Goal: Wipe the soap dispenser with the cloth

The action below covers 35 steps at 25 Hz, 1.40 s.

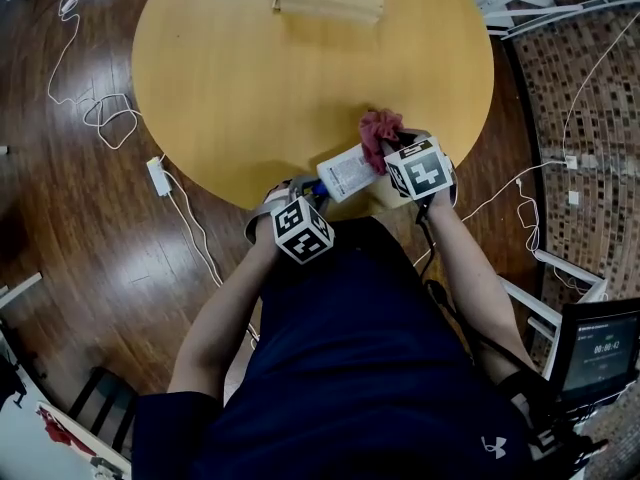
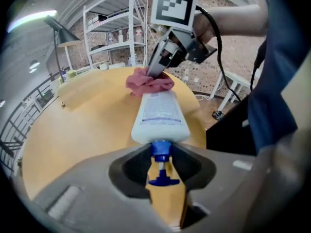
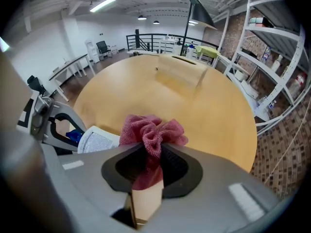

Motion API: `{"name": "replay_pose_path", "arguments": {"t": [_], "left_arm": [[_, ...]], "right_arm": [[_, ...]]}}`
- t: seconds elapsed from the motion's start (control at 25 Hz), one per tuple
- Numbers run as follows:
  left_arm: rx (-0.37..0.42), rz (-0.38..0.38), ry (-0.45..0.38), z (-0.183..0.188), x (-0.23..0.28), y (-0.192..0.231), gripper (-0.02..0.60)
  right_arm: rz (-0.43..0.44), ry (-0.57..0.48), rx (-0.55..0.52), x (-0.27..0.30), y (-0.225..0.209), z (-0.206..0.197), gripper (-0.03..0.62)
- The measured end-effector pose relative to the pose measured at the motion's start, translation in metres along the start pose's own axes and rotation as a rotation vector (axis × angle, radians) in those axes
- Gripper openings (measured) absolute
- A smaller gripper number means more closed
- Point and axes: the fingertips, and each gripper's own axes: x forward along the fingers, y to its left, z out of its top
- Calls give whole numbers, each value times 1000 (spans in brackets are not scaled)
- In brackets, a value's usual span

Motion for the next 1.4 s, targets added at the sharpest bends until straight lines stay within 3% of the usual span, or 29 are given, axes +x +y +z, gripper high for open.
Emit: {"name": "replay_pose_path", "arguments": {"t": [0.04,0.12,0.2,0.28,0.4,0.6,0.68,0.84,1.0,1.08,1.2,1.4], "left_arm": [[-4,-4,1,-1,0,0,133],[-18,-9,3,-3,-1,1,133],[-27,-11,11,-4,-2,2,133],[-25,-13,19,-5,-3,1,133],[-24,-9,18,-5,-6,0,135],[-33,-2,20,-9,-7,1,135],[-34,-2,23,-10,-7,2,135],[-35,-6,36,-13,-6,2,135],[-60,-12,40,-16,-6,4,135],[-56,-9,43,-16,-6,5,135],[-59,-5,35,-15,-7,4,137],[-67,0,29,-16,-7,5,137]], "right_arm": [[18,-24,-2,-7,9,7,86],[150,-97,-36,-21,58,22,86],[308,-130,-136,-26,125,24,86],[362,-127,-242,-26,164,15,86],[342,-145,-217,-21,154,4,86],[121,-151,-78,-21,54,-18,86],[84,-146,-11,-22,30,-25,84],[163,-218,9,-39,56,-19,86],[370,-251,-178,-49,149,-16,86],[411,-212,-243,-38,172,-26,86],[379,-187,-219,-28,155,-34,86],[224,-164,-78,-21,76,-42,86]]}}
